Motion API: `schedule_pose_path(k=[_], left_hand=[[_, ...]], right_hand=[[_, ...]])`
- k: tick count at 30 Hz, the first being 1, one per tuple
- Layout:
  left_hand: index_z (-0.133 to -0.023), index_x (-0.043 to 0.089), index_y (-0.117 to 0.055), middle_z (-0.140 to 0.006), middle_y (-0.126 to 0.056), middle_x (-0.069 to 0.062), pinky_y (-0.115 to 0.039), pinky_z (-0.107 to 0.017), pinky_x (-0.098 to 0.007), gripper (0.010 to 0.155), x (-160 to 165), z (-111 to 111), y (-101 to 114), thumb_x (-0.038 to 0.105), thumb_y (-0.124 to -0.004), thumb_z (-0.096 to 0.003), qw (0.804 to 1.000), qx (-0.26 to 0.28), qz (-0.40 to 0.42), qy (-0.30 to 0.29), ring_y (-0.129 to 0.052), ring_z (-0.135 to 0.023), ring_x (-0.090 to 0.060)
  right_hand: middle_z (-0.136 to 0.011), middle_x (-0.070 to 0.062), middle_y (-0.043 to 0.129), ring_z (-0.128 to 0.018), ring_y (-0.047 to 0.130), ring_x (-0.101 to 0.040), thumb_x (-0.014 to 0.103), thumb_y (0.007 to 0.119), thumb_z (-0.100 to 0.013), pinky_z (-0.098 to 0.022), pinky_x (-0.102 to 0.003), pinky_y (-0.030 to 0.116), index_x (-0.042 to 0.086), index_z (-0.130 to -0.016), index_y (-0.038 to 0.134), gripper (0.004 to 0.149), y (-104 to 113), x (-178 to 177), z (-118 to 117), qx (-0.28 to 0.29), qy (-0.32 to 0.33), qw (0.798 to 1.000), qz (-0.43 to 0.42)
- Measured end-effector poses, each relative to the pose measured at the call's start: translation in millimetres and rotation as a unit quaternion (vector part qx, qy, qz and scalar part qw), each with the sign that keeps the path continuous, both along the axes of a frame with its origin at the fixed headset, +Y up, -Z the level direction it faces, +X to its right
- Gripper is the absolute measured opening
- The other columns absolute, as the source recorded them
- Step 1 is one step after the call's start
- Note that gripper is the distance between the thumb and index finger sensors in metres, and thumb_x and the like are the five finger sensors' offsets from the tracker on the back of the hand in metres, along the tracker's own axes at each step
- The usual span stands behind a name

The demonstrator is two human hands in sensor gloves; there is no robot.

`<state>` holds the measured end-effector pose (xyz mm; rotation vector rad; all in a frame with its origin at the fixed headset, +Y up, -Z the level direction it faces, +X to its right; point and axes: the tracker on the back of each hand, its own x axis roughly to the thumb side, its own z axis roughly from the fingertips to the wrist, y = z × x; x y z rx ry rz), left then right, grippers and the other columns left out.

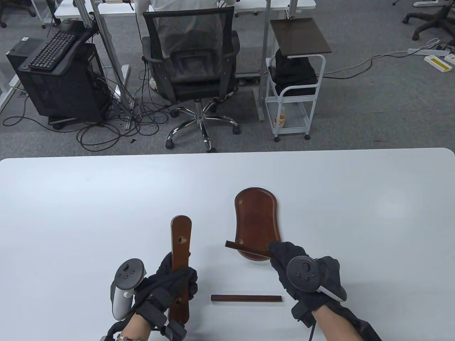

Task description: Fit key rack parts together into a complete key rack

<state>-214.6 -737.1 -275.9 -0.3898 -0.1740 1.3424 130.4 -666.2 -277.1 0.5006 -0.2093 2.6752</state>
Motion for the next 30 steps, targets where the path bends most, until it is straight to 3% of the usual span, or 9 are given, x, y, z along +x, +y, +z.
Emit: schedule_pose_path(k=[5, 13, 19, 30], left_hand=[[-0.11, 0.034, -0.038, -0.088, -0.085, 0.004, -0.088, -0.051, -0.043, 0.061, 1, 0, 0, 0.045, -0.07, -0.0591, 1.0, 0.001, -0.009, 0.002, -0.099, -0.068, -0.019], [-0.11, 0.033, -0.038, -0.088, -0.085, 0.004, -0.088, -0.051, -0.043, 0.061, 4, 1, -2, 0.044, -0.07, -0.0592, 1.0, -0.002, -0.027, 0.002, -0.099, -0.068, -0.019], [-0.11, 0.034, -0.038, -0.088, -0.085, 0.004, -0.088, -0.051, -0.043, 0.06, 8, 1, -2, 0.044, -0.07, -0.0592, 0.999, 0.001, -0.044, -0.002, -0.099, -0.068, -0.019], [-0.11, 0.033, -0.038, -0.088, -0.085, 0.003, -0.088, -0.051, -0.043, 0.061, 14, 3, -1, 0.044, -0.069, -0.0592, 0.998, 0.009, -0.066, -0.003, -0.099, -0.068, -0.019]], right_hand=[[-0.087, -0.022, 0.084, -0.064, 0.089, -0.042, 0.022, 0.072, -0.054, -0.037, -0.049, 0.088, 0.007, -0.098, 0.071, 0.046, 15, -20, -3, 0.015, 0.032, 0.999, -0.014], [-0.087, -0.023, 0.085, -0.063, 0.091, -0.042, 0.018, 0.073, -0.053, -0.037, -0.047, 0.09, 0.006, -0.098, 0.073, 0.046, 19, -43, 0, 0.041, 0.064, 0.997, -0.024], [-0.091, -0.025, 0.083, -0.066, 0.09, -0.044, 0.012, 0.072, -0.053, -0.04, -0.047, 0.09, 0.005, -0.1, 0.071, 0.048, 22, -45, 6, 0.05, 0.084, 0.995, -0.006], [-0.087, -0.026, 0.086, -0.058, 0.094, -0.04, 0.014, 0.075, -0.052, -0.033, -0.04, 0.092, 0.005, -0.096, 0.075, 0.045, 22, -46, 15, 0.108, 0.09, 0.99, 0.003]])
